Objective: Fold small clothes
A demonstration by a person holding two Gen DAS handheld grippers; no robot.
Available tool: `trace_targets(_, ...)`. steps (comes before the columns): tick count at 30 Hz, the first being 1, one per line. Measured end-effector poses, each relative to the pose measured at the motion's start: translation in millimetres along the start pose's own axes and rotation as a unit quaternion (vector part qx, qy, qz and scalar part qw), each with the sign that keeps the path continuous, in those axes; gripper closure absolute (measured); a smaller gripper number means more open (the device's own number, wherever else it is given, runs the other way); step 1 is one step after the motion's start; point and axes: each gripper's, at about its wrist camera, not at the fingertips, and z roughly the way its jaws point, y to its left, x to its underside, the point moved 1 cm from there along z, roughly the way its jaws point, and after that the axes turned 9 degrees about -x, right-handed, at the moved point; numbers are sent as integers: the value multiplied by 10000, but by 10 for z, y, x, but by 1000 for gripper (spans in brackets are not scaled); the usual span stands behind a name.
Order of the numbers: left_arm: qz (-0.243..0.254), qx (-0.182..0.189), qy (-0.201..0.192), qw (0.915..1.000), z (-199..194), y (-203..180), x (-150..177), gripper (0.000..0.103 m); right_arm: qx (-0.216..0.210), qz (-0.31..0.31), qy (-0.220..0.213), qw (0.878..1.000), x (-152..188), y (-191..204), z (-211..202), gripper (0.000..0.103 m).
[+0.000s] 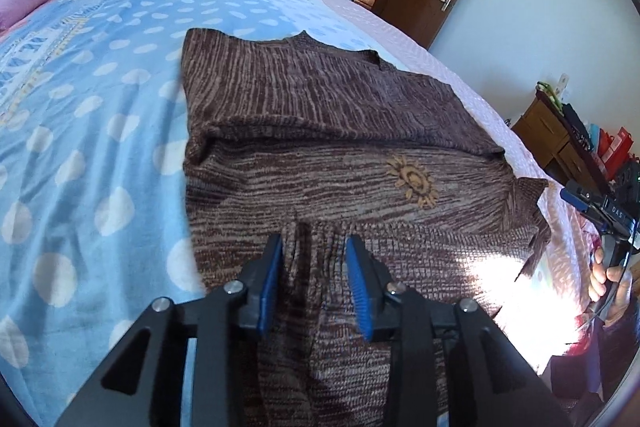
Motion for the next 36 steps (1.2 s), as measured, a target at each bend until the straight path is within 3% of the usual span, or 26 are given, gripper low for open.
trace_targets(5, 35, -77, -70, 9999, -7, -25, 18, 70, 72, -898, 458, 9949, 28, 199, 294, 39)
trace_targets(7, 29, -178, -96, 9998, -10, -16, 17, 84, 28, -1286, 618, 9898, 45, 309, 444, 39)
trace_targets(11, -53, -166, -123, 9998, -29, 1, 22, 91, 224, -1841, 975, 9778, 93, 414, 715, 39)
trace_targets(14, -97, -152, -209, 9996, -46, -2, 20, 93, 88, -1650, 982, 9814, 29, 402, 786, 39)
trace_targets(16, -362, -96, -336, 9987, -85, 71, -11, 93, 100, -1366, 702, 9881, -89, 345, 755, 39)
trace_targets(19, -836, -130, -507, 9951, -146, 253, -39, 93, 255, -447, 97, 9986, -312, 50, 574, 39)
trace_targets(22, -1096, -128, -536, 9924, -154, 389, -13, 93, -34, 327, -195, 9993, -391, -247, 376, 39)
trace_targets(24, -1209, -102, -523, 9912, -134, 424, 16, 93, -95, 60, -47, 9999, -344, -234, 321, 39)
trace_targets(26, -1263, -102, -497, 9907, -97, 432, 27, 93, -46, -626, 255, 9977, -221, -63, 340, 39)
trace_targets(31, -1174, -225, -490, 9916, -72, 384, 31, 93, 112, -1951, 820, 9773, 19, 355, 616, 45)
trace_targets(36, -1047, -255, -486, 9930, -70, 349, 54, 93, -117, -2141, 1091, 9706, 28, 497, 1034, 44)
